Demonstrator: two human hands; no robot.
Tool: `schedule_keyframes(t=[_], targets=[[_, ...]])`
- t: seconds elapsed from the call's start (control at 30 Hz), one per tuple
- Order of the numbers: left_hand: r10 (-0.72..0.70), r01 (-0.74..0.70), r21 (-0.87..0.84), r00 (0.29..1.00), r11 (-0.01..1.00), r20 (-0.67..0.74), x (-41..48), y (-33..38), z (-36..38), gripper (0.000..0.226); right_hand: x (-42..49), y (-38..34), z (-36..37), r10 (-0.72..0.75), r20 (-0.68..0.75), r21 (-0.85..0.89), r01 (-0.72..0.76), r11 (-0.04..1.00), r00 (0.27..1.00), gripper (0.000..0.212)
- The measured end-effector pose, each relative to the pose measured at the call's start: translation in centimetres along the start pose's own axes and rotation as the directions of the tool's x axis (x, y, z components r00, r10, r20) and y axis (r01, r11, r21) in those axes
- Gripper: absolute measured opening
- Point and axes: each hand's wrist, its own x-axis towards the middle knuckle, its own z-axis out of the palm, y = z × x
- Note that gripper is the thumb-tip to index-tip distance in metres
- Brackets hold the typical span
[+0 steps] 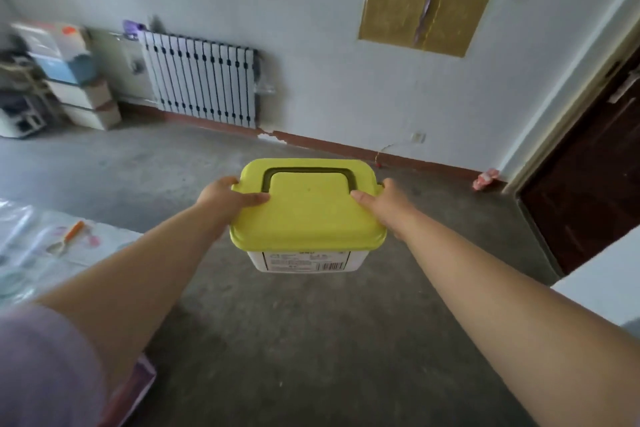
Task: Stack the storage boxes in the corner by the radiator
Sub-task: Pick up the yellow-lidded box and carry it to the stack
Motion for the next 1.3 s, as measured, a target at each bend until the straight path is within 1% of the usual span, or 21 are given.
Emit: schedule_keyframes(t=[0.1, 0.2, 0.37, 0.47, 0.63, 0.7, 0.8, 0.93, 1.1, 1.2, 1.3], targets=[[-0.051, 0.047, -0.056, 0.997, 0.997, -0.06, 3.1, -0.4, -2.0, 0.092, 4.7, -2.9, 2.5, -0.046, 0.099, -0.024, 0.048, 0.999, 0.994, 0.091], [-0.073, 0.064, -0.082, 0.99, 0.995, -0.122, 7.4, -0.8, -4.8, 0.091, 9.6, -6.4, 6.3, -0.092, 0.174, -0.043, 0.101, 0.994, 0.98, 0.092], [-0.113, 0.096, -0.117, 0.982, 0.989, -0.151, 15.4, -1.4, -9.7, 0.09, 16.5, -12.2, 12.4, -0.11, 0.232, -0.103, 0.137, 0.985, 0.967, 0.09], [-0.134, 0.114, -0.123, 0.977, 0.986, -0.167, 21.4, -0.4, -13.7, 0.089, 21.3, -17.4, 15.9, -0.115, 0.248, -0.11, 0.146, 0.983, 0.962, 0.086], [-0.116, 0.091, -0.129, 0.973, 0.987, -0.201, 29.8, 1.3, -19.3, 0.087, 27.8, -24.3, 20.6, -0.137, 0.283, -0.07, 0.163, 0.984, 0.949, 0.084], [-0.137, 0.111, -0.133, 0.969, 0.985, -0.205, 32.8, 1.3, -20.8, 0.086, 30.3, -26.7, 22.5, -0.13, 0.31, -0.079, 0.161, 0.984, 0.942, 0.085], [-0.169, 0.13, -0.166, 0.953, 0.978, -0.252, 37.7, 1.3, -23.4, 0.084, 35.0, -30.9, 25.7, -0.137, 0.347, -0.053, 0.165, 0.985, 0.928, 0.088], [-0.203, 0.132, -0.229, 0.925, 0.964, -0.322, 44.3, 1.1, -26.7, 0.081, 41.6, -36.0, 30.4, -0.174, 0.425, -0.041, 0.21, 0.977, 0.889, 0.089], [-0.273, 0.147, -0.323, 0.879, 0.935, -0.392, 51.8, 2.4, -30.6, 0.091, 49.7, -42.6, 35.5, -0.239, 0.488, -0.047, 0.299, 0.953, 0.839, 0.087], [-0.294, 0.12, -0.375, 0.842, 0.919, -0.453, 56.2, 4.3, -33.0, 0.091, 54.4, -47.5, 37.7, -0.283, 0.527, -0.062, 0.368, 0.928, 0.802, 0.087], [-0.292, 0.088, -0.39, 0.814, 0.916, -0.502, 60.4, 5.7, -35.8, 0.087, 58.6, -52.6, 40.1, -0.33, 0.559, -0.019, 0.41, 0.912, 0.76, 0.088]])
